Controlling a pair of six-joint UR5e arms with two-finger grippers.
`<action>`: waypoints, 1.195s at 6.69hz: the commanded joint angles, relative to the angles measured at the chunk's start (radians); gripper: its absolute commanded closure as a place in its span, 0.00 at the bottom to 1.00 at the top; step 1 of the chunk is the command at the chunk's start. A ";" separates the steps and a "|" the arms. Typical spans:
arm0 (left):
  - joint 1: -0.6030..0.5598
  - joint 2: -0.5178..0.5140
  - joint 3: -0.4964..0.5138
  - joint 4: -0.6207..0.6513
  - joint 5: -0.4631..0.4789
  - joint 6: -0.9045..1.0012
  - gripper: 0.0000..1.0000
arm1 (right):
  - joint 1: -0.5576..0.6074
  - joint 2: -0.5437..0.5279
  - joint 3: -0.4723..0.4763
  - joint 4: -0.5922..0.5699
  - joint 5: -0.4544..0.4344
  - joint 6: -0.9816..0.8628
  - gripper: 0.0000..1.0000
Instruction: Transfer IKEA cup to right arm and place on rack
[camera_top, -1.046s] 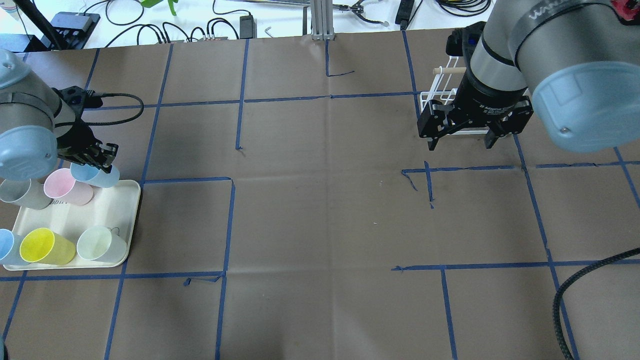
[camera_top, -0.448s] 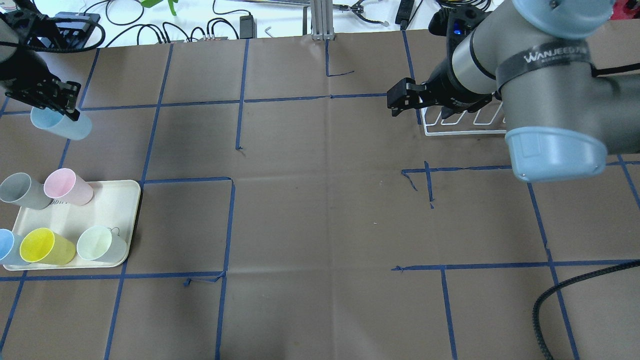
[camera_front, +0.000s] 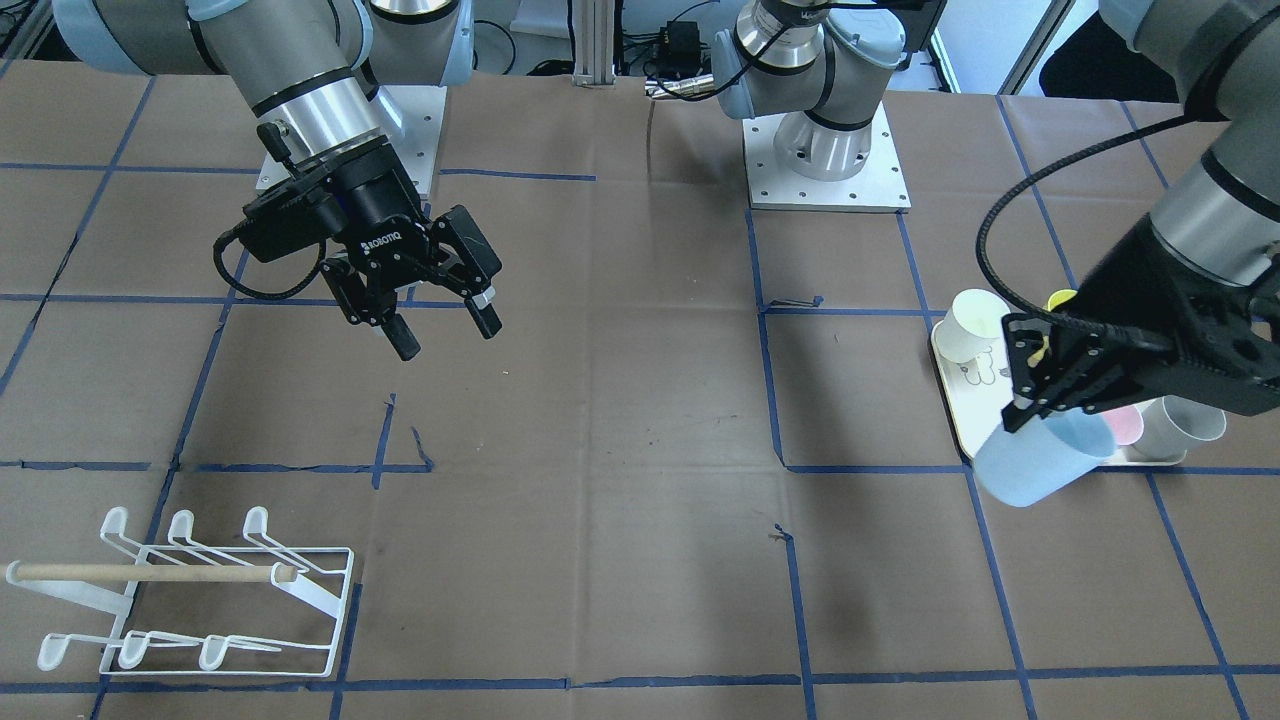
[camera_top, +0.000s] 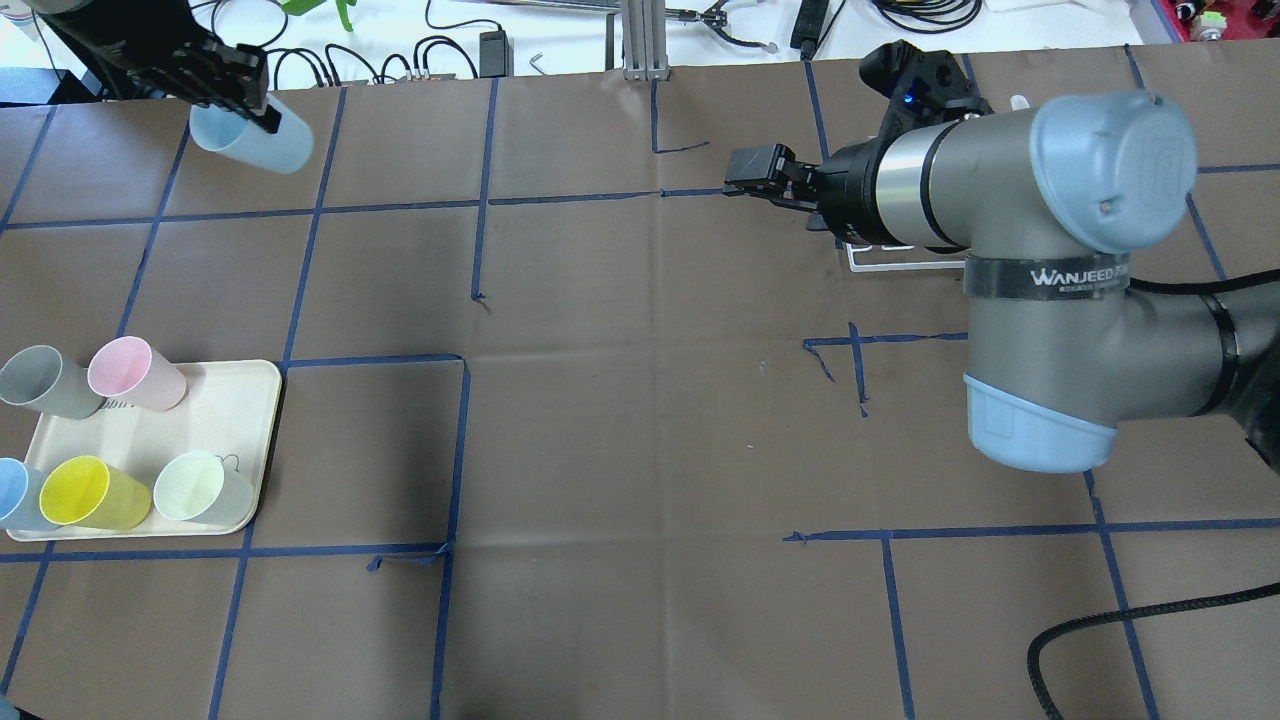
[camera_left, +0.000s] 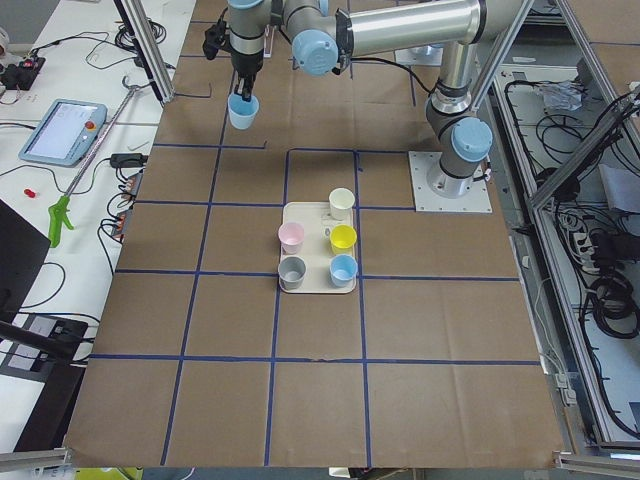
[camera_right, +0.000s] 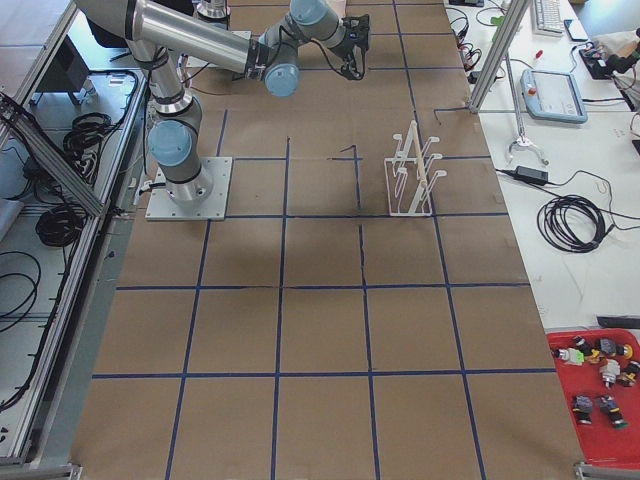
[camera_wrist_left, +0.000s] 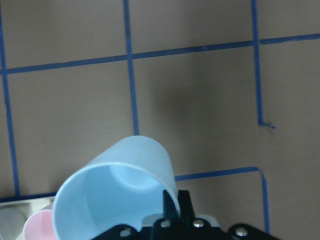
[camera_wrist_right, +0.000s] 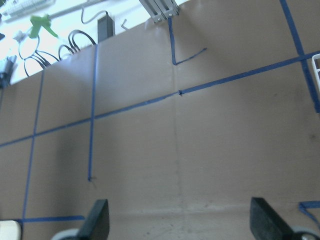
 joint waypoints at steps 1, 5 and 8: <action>-0.040 0.045 -0.048 0.061 -0.303 0.014 1.00 | 0.000 -0.006 0.041 -0.162 0.072 0.327 0.00; -0.092 0.132 -0.525 0.843 -0.638 0.021 1.00 | -0.002 0.004 0.170 -0.516 0.122 0.836 0.00; -0.129 0.103 -0.755 1.461 -0.700 -0.290 0.97 | 0.000 -0.002 0.198 -0.579 0.152 0.959 0.00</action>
